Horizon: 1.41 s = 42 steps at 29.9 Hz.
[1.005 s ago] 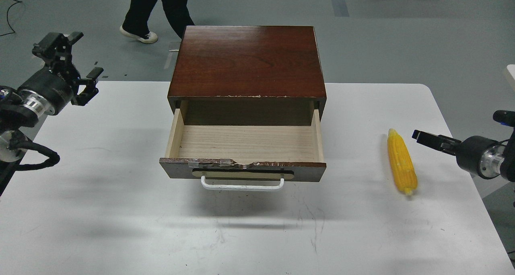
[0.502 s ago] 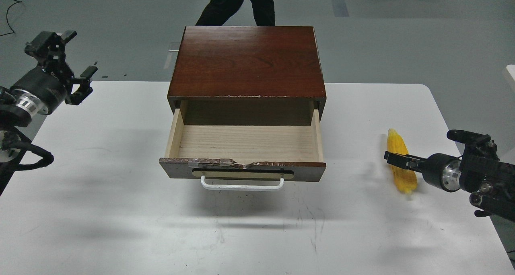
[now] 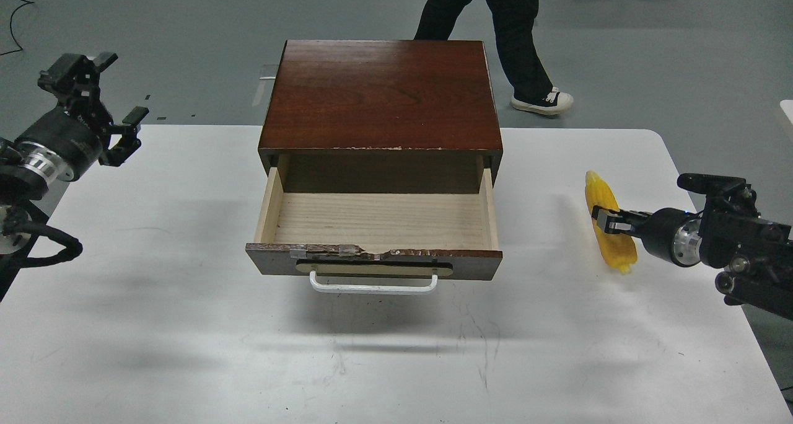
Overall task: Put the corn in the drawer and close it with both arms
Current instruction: 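Lift the corn with the right gripper and lower it into the open drawer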
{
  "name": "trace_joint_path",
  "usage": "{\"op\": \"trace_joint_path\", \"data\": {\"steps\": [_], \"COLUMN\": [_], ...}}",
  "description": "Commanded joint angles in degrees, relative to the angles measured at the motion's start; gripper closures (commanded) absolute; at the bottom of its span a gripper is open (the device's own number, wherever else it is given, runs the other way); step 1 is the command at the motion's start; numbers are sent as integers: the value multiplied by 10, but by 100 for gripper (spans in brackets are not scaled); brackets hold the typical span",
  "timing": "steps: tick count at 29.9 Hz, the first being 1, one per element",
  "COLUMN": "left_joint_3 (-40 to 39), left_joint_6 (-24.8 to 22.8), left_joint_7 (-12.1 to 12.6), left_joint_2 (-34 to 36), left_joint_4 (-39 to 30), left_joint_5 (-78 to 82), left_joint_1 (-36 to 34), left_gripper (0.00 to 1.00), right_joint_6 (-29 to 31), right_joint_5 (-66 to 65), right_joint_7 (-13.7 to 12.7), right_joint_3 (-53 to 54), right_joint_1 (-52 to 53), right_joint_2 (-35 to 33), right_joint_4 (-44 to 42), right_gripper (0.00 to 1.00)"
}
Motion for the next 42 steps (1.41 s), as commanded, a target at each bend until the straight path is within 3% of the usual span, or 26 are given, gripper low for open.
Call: {"op": "trace_joint_path", "data": {"steps": [1,5,7,8,10,14,21,24,27,30,31,33,42], "left_joint_3": [0,0,0,0,0,0,0,0,0,0,0,0,-2], "left_joint_6": [0,0,0,-1,-1,0,1,1,1,0,-1,-1,-1], "left_joint_7": [1,1,1,1,1,1,0,0,-1,-2,-2,-2,-3], "left_joint_2": [0,2,7,7,8,9,10,10,10,14,16,16,16], "left_joint_4": [0,0,0,0,0,0,0,0,1,1,1,1,2], "left_joint_5": [0,0,0,0,0,0,0,-1,-1,-1,-1,-1,-1], "left_joint_1": [-1,0,1,1,1,1,2,6,7,10,11,12,12], "left_gripper": [2,2,2,2,2,2,2,2,2,2,2,2,2], "right_joint_6": [-1,-1,0,2,5,5,3,1,1,0,-1,-1,-4], "right_joint_5": [-1,-2,-4,-20,-56,-223,-289,-289,-289,-289,-287,-282,-277], "right_joint_7": [5,16,36,65,97,172,194,195,195,195,194,194,193], "right_joint_3": [2,5,2,1,0,0,-53,-82,-98,-98,-98,-96,-77], "right_joint_1": [58,179,245,287,327,389,384,379,373,361,358,351,346], "right_joint_2": [-17,-44,-46,-42,-37,50,160,188,205,219,223,225,225], "right_joint_4": [5,55,77,84,87,102,135,121,118,104,99,97,96], "right_gripper": [100,100,100,100,100,100,99,93,85,59,36,2,0]}}
